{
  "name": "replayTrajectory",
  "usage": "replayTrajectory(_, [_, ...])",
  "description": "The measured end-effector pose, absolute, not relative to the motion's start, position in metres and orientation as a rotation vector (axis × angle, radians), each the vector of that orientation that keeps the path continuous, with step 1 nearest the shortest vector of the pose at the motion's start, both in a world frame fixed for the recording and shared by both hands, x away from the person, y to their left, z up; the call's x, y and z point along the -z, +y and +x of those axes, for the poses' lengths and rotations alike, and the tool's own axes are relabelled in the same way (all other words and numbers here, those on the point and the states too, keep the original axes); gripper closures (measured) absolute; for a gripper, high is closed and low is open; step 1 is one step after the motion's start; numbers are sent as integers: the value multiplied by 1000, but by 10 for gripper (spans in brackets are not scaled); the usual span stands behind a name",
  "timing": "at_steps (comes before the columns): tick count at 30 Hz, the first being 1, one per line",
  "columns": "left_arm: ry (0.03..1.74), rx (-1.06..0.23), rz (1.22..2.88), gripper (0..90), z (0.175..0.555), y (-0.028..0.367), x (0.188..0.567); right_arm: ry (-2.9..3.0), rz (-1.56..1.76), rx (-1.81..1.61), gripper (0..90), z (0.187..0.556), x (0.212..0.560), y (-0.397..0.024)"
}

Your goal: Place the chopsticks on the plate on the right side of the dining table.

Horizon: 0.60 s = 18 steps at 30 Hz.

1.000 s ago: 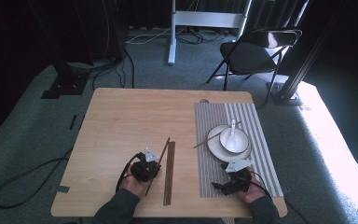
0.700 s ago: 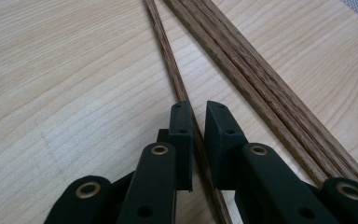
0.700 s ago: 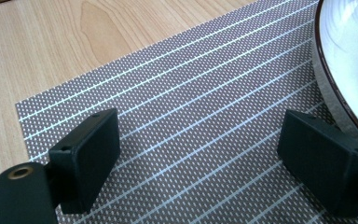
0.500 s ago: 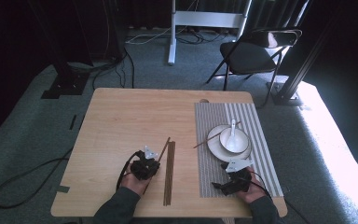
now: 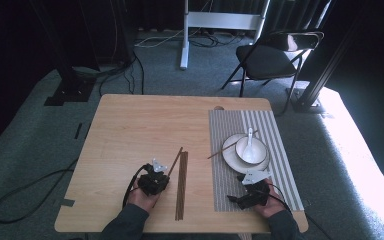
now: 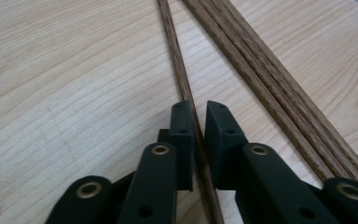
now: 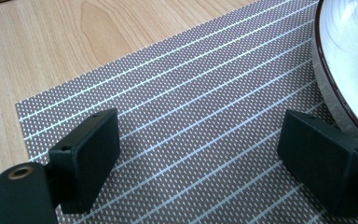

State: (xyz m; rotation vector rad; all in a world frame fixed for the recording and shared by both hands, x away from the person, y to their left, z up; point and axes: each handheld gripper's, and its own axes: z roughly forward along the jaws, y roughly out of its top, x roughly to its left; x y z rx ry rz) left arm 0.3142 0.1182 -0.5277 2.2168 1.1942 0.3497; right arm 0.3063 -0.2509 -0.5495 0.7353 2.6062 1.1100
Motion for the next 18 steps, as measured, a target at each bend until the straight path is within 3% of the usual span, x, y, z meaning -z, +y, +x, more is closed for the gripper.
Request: replayTrajectory(18, [1199,-367,2213,843,324,119,528,2607,734,-1109,123,306,549,-251])
